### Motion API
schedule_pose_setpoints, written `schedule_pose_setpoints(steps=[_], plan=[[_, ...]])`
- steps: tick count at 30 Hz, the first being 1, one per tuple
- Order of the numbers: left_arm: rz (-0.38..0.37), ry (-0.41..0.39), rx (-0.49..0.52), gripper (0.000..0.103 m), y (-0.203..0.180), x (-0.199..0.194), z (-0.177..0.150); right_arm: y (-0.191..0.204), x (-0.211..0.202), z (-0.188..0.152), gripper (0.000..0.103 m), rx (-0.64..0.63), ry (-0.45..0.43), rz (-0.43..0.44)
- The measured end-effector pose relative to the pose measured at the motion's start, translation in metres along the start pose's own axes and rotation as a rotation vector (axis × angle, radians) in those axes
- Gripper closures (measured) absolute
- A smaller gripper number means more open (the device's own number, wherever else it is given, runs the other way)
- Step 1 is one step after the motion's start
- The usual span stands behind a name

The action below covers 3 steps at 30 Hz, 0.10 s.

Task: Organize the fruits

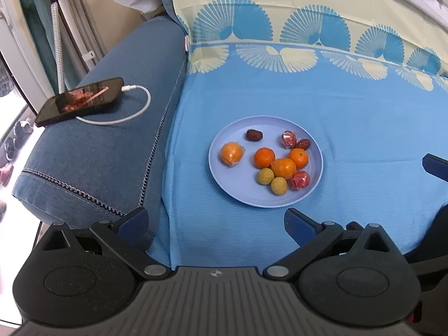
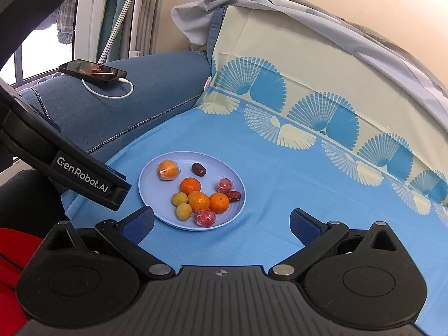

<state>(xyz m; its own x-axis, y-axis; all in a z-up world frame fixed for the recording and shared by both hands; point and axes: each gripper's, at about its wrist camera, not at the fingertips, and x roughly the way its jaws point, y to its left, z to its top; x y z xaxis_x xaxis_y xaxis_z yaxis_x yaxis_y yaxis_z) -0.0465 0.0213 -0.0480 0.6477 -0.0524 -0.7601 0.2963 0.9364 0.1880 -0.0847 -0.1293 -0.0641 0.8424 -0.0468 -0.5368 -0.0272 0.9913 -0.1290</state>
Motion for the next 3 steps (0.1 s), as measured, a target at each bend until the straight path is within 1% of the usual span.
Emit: schedule_pose_setpoints(steps=[3], plan=[[0.004, -0.007, -0.005, 0.000, -0.0003, -0.0024, 0.0014, -0.0003, -0.0007, 0.0002, 0.001, 0.001, -0.007, 0.004]])
